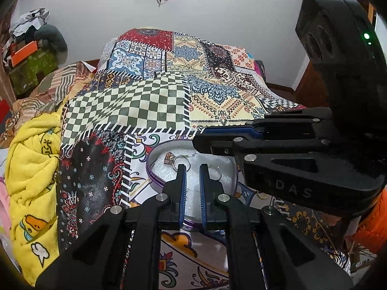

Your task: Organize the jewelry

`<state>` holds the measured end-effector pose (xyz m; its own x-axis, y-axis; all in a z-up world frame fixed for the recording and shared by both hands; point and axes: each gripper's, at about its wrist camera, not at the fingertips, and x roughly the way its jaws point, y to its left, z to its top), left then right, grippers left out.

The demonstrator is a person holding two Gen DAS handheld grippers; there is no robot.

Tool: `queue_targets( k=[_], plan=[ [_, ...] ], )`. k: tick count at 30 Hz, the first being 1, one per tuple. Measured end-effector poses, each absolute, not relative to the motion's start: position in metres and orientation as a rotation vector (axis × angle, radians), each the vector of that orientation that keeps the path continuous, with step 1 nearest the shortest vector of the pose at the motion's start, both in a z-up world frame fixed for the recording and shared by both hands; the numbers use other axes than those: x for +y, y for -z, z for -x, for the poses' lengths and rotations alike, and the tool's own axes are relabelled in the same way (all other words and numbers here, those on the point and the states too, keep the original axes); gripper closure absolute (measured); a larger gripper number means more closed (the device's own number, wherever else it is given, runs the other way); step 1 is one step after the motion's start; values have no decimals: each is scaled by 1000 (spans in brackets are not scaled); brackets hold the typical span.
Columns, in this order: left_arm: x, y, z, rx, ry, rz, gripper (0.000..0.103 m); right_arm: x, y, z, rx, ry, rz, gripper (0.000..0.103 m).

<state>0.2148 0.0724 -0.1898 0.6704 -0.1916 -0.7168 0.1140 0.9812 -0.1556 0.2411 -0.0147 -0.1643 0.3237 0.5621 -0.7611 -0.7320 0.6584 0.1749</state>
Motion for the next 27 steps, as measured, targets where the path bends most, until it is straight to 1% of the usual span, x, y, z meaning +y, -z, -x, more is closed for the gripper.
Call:
queue_targets(
  k=[5,9,13,18,20,22,24,27],
  plan=[
    [76,191,-211,825,166,114,93,-12,169,-242,923,-858,231,94],
    [79,187,-205,818,149,115,86,-10,170,-240,950,-860,248,93],
    [81,182,-201,809,128,119,86,-12,165,-235,939,-861,255,84],
    [83,169,-194,795,105,129,85,-23,145,-224,885,-843,246,83],
    [83,163,-190,788,98,133,83,-32,136,-220,862,-829,239,83],
    [82,155,-185,774,89,132,76,-42,126,-216,835,-807,230,83],
    [79,148,-180,759,81,127,73,-54,118,-211,814,-782,220,83],
    [74,139,-173,745,80,119,72,-71,111,-206,802,-749,200,80]
  ],
)
